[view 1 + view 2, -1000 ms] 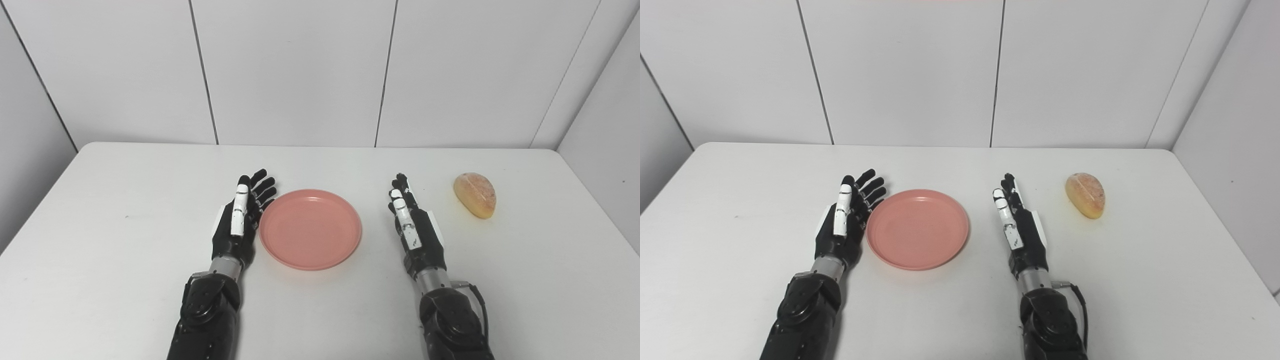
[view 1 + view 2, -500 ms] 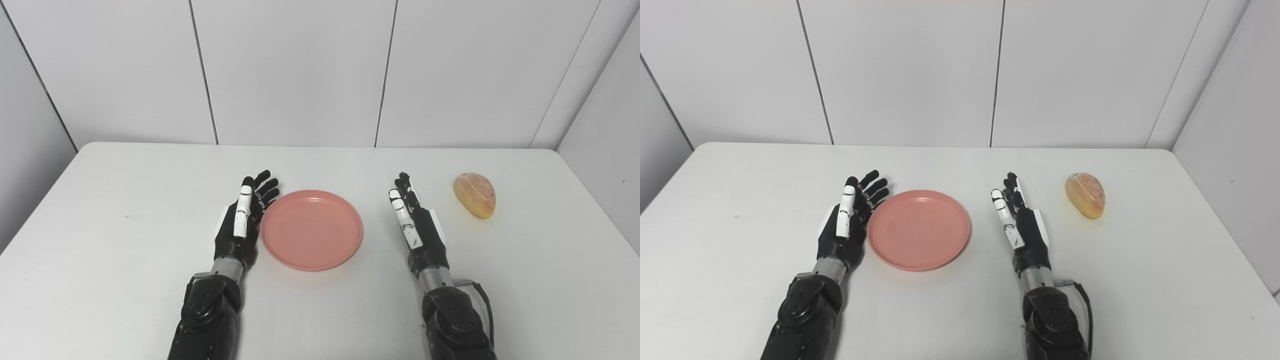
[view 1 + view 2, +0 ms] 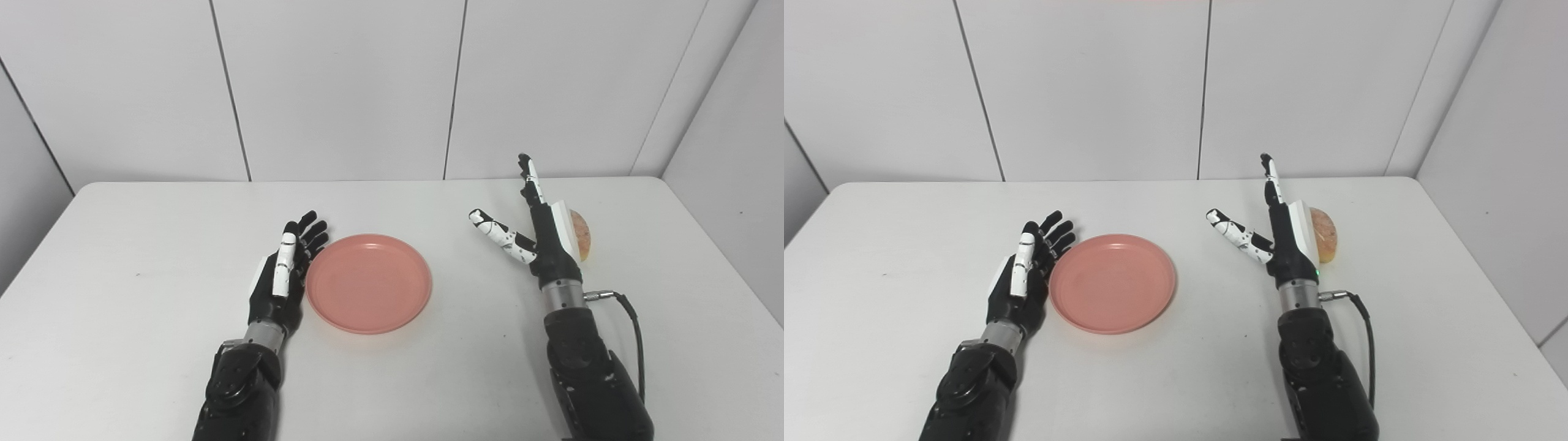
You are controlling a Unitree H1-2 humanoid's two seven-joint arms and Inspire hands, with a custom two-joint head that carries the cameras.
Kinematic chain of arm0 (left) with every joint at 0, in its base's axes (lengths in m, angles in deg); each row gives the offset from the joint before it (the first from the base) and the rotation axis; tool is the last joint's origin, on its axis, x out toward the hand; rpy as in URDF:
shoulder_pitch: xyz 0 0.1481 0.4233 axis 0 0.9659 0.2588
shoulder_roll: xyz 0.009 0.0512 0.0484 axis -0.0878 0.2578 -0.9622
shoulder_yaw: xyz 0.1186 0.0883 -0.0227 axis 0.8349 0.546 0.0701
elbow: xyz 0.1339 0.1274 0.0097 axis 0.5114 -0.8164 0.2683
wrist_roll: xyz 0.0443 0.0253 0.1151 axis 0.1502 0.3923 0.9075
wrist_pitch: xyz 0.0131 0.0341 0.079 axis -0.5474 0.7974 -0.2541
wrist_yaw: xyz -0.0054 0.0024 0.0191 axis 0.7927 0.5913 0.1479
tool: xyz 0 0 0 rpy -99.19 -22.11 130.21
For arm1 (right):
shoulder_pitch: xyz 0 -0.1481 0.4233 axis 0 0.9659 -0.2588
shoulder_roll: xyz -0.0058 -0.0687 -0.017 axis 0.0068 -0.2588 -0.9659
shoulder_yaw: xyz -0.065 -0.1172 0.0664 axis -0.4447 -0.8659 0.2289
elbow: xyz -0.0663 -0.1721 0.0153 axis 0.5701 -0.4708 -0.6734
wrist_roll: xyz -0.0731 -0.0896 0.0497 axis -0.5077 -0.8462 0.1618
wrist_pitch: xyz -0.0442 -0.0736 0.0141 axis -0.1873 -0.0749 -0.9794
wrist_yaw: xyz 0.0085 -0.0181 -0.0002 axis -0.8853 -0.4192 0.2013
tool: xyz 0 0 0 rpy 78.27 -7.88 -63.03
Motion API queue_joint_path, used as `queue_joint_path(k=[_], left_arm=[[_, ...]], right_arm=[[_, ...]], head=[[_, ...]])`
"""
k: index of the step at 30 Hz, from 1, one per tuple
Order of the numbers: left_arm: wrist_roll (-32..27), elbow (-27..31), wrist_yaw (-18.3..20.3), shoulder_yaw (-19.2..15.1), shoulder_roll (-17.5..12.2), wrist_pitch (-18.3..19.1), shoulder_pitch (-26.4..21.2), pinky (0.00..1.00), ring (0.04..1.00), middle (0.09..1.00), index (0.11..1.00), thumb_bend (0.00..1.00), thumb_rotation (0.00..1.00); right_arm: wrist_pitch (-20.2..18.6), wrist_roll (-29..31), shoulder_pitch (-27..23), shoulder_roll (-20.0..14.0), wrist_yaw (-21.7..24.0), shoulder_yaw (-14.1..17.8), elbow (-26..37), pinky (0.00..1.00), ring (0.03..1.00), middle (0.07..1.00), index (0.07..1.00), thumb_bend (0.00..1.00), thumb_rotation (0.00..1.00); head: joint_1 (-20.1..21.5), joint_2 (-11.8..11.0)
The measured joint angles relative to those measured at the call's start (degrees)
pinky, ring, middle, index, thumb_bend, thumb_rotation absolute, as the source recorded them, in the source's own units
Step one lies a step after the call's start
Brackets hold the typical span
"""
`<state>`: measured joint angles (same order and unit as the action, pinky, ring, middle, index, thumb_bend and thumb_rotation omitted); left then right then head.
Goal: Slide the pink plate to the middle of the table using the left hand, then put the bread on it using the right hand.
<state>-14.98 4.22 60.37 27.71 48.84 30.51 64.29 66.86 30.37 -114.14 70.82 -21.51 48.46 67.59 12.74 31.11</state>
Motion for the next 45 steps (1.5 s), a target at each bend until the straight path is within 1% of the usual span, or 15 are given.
queue_joint_path(k=[5,7,9,14,19,21,24,29,30,31,35,38,41,44,45], left_arm=[[0.0,0.0,0.3,0.1,-0.2,0.1,0.0,0.93,0.911,0.892,0.876,0.48,1.00],[0.0,0.0,0.3,0.1,-0.2,0.1,0.0,0.92,0.908,0.890,0.872,0.48,1.00],[0.0,0.0,0.4,0.1,-0.3,0.1,0.0,0.92,0.909,0.891,0.872,0.48,1.00],[0.0,0.0,0.9,0.0,-0.6,0.0,0.0,0.91,0.904,0.886,0.866,0.47,1.00],[0.0,0.0,1.1,-0.2,-0.7,0.0,0.0,0.92,0.901,0.883,0.861,0.46,1.00],[0.0,0.0,1.2,-0.2,-0.7,0.0,0.0,0.91,0.900,0.879,0.857,0.47,1.00],[0.0,0.0,1.2,-0.2,-0.7,0.0,0.0,0.91,0.900,0.879,0.858,0.48,1.00],[0.0,0.2,1.3,-0.3,-0.8,0.2,0.0,0.90,0.896,0.877,0.856,0.47,1.00],[0.0,0.2,1.3,-0.3,-0.8,0.2,0.0,0.90,0.895,0.875,0.853,0.47,1.00],[0.0,0.2,1.3,-0.4,-0.8,0.2,0.0,0.89,0.893,0.872,0.850,0.47,1.00],[0.0,0.3,1.3,-0.5,-0.8,0.2,0.0,0.89,0.890,0.869,0.845,0.48,1.00],[0.0,0.5,1.3,-0.5,-0.8,0.3,0.0,0.89,0.890,0.870,0.845,0.47,1.00],[0.0,0.8,1.3,-0.6,-0.7,0.6,0.1,0.89,0.892,0.870,0.844,0.46,1.00],[0.0,0.9,1.3,-0.8,-0.8,0.6,0.1,0.89,0.893,0.872,0.845,0.46,1.00],[0.0,0.9,1.3,-0.8,-0.7,0.6,0.1,0.90,0.894,0.873,0.847,0.45,1.00]], right_arm=[[-2.4,-6.5,-1.2,-1.4,-2.2,-0.5,0.2,0.79,0.902,0.951,0.968,0.64,0.65],[-4.8,-8.9,-1.8,-2.0,-3.1,-0.5,0.2,0.76,0.890,0.946,0.962,0.65,0.62],[-6.7,-10.5,-2.4,-2.8,-3.7,-0.3,0.2,0.77,0.892,0.945,0.960,0.66,0.60],[-7.7,-12.5,-2.6,-4.3,-5.5,-0.1,-0.6,0.79,0.901,0.936,0.957,0.68,0.54],[-10.6,-13.4,-3.1,-4.8,-6.2,0.0,-2.5,0.74,0.873,0.927,0.957,0.71,0.51],[-11.1,-14.1,-3.3,-5.0,-6.9,0.0,-3.0,0.79,0.889,0.921,0.947,0.71,0.44],[-11.3,-15.6,-4.3,-6.2,-8.6,-0.4,-5.3,0.80,0.895,0.920,0.949,0.72,0.43],[-11.5,-17.3,-5.2,-8.5,-11.0,-0.7,-8.0,0.84,0.894,0.917,0.937,0.74,0.35],[-11.6,-17.4,-5.3,-8.8,-11.1,-0.7,-8.5,0.85,0.895,0.917,0.931,0.73,0.30],[-11.8,-17.4,-5.3,-8.9,-11.1,-0.7,-8.8,0.86,0.895,0.917,0.930,0.73,0.28],[-13.8,-17.2,-5.6,-9.0,-10.9,-0.9,-10.9,0.86,0.894,0.917,0.929,0.73,0.25],[-14.8,-17.1,-6.1,-9.1,-10.3,-1.7,-12.3,0.84,0.872,0.900,0.922,0.68,0.20],[-17.5,-17.2,-6.4,-9.7,-9.3,-2.4,-13.7,0.81,0.853,0.885,0.911,0.63,0.14],[-18.3,-17.2,-6.4,-10.1,-8.9,-3.1,-14.2,0.80,0.849,0.881,0.908,0.63,0.14],[-18.3,-17.1,-6.4,-10.2,-8.9,-3.2,-14.2,0.76,0.825,0.864,0.887,0.62,0.11]], head=[[1.1,0.0],[1.5,0.0],[1.8,0.0],[2.2,-0.1],[2.6,0.0],[2.8,0.0],[2.7,-0.2],[2.9,-0.2],[2.9,0.0],[2.9,0.0],[2.9,0.0],[2.9,0.1],[2.9,0.1],[2.9,0.1],[2.9,0.1]])
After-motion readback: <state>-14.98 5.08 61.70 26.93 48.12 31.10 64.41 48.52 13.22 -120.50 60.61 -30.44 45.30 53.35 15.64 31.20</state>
